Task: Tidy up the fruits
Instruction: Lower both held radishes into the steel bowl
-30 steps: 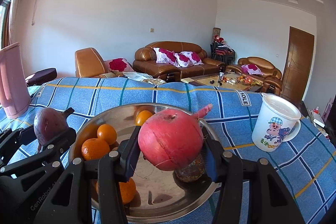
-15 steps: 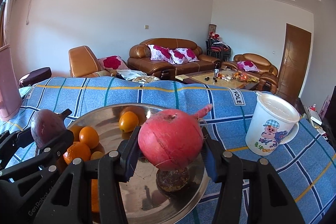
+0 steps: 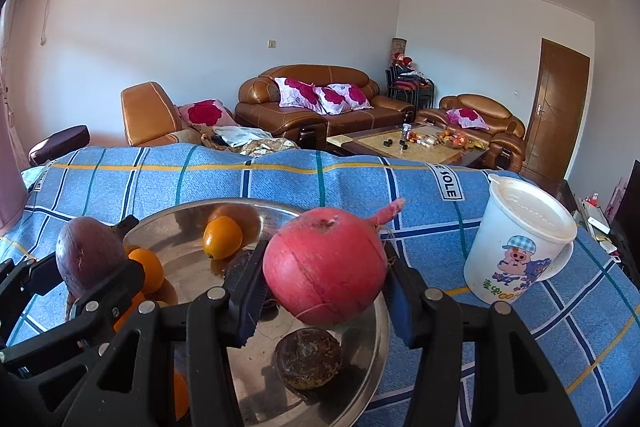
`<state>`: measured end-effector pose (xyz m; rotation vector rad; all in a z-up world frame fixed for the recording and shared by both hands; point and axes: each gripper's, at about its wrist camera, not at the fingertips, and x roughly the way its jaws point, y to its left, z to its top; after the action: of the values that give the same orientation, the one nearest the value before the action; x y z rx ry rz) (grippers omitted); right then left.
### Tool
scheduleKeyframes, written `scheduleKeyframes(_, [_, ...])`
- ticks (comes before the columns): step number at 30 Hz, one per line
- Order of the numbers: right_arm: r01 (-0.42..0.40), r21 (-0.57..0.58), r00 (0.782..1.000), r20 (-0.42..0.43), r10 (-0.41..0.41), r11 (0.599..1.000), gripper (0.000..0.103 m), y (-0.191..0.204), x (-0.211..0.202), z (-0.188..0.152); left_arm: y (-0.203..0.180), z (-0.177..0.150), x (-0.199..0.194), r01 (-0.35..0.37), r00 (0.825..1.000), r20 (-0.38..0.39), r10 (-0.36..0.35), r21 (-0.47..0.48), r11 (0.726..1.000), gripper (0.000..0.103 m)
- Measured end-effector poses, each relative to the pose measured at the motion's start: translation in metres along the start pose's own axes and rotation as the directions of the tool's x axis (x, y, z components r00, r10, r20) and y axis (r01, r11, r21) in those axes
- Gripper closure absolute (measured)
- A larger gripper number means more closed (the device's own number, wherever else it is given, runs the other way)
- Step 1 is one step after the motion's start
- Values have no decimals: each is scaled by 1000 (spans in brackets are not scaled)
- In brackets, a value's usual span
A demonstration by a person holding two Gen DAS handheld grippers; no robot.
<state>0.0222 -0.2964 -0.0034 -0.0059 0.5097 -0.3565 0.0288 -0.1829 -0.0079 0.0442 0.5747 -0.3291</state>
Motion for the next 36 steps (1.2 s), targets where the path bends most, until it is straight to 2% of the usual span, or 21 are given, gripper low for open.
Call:
scheduleKeyframes(10, [-16, 2, 998, -63, 16, 1000, 48, -3, 22, 6, -1, 6, 17, -12, 998, -59, 10, -31, 999, 48])
scheduleKeyframes(22, [-48, 17, 989, -136, 49, 999, 48, -4, 35, 4, -4, 7, 24, -20, 998, -67, 18, -27, 999, 48])
scheduleKeyframes(30, [-47, 9, 990, -134, 48, 999, 48, -1, 35, 4, -4, 8, 23, -27, 998, -60, 25, -30, 999, 48])
scheduleKeyframes(36, [-43, -7, 994, -100, 42, 999, 48, 2, 27, 4, -3, 8, 23, -53, 997, -56, 52, -26, 998, 48])
